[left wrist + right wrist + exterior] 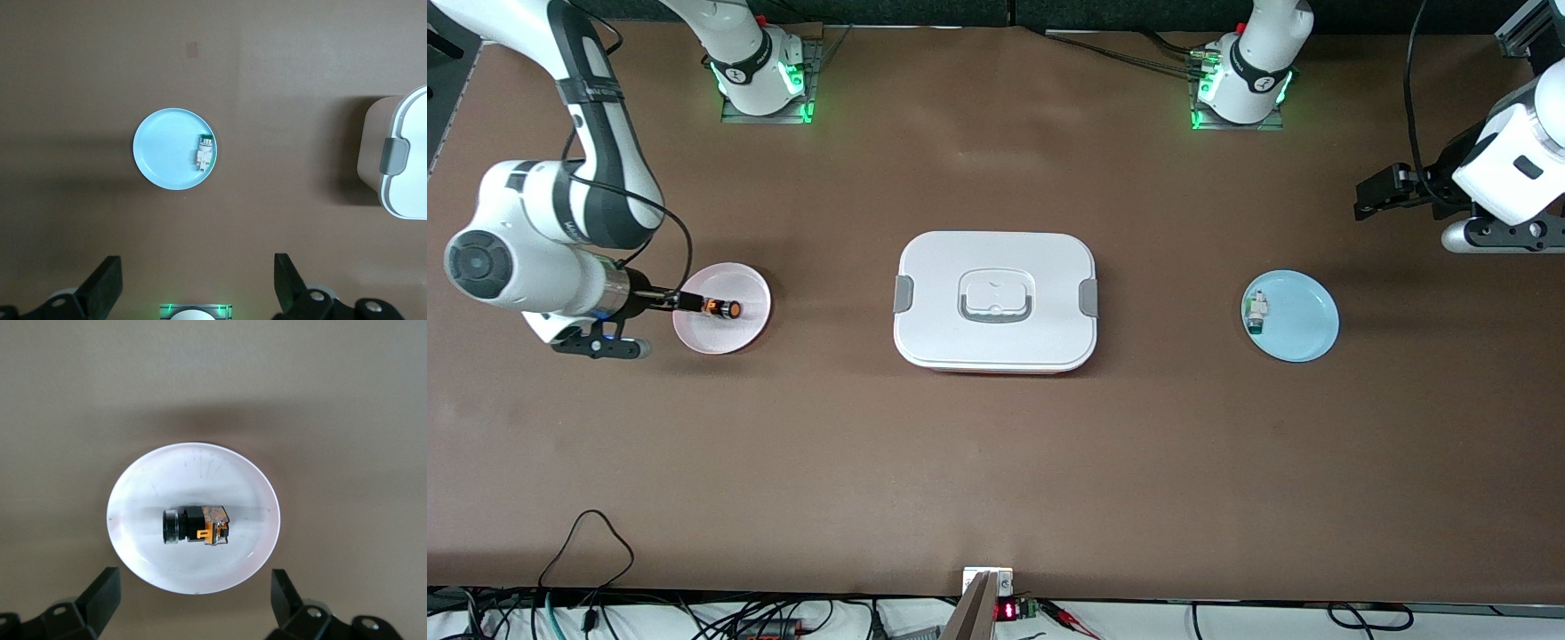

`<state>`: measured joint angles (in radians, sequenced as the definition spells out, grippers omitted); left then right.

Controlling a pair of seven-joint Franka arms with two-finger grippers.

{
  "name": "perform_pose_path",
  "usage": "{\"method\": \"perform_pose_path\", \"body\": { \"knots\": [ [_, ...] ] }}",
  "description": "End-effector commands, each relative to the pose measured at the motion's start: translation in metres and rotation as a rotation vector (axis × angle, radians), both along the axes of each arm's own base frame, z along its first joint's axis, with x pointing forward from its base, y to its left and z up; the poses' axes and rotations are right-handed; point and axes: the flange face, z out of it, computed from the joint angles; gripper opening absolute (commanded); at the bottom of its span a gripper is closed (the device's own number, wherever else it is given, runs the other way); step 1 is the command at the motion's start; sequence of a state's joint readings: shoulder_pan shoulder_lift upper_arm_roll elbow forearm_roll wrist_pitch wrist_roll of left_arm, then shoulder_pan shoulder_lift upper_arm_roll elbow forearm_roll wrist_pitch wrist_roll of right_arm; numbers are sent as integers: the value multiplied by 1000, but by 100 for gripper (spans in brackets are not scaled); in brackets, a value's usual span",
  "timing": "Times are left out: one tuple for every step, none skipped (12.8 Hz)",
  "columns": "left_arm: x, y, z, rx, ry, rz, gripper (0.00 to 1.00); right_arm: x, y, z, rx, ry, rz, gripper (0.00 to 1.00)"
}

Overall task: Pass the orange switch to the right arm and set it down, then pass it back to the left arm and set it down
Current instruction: 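Reach the right gripper back down to the switch on the pink plate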

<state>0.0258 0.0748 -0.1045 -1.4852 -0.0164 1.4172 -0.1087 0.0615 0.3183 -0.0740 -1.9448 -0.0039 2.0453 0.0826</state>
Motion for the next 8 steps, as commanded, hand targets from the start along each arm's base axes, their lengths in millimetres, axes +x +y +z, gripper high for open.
{"method": "perform_pose_path", "body": {
  "knots": [
    [0, 2, 6, -16, -6, -15, 100, -16, 1, -8, 9, -25, -25, 100],
    [0, 2, 6, -16, -6, -15, 100, -19, 1, -16, 8, -34, -26, 100],
    [0, 3, 5, -15, -4, -15, 100, -23, 2, -25, 19, -47, -36, 100],
    [0, 4, 6, -17, -6, -15, 100, -26, 2, -34, 25, -55, -44, 100],
    [0, 4, 6, -15, -6, -15, 100, -27, 3, -39, 28, -59, -49, 100],
    [0, 4, 5, -17, -4, -15, 100, -27, 3, -46, 33, -54, -57, 100],
    [0, 3, 5, -17, -4, -16, 100, -27, 3, -54, 41, -52, -69, 100],
    [0, -1, 4, -15, -3, -21, 100, -30, 3, -61, 40, -61, -69, 100]
  ]
}}
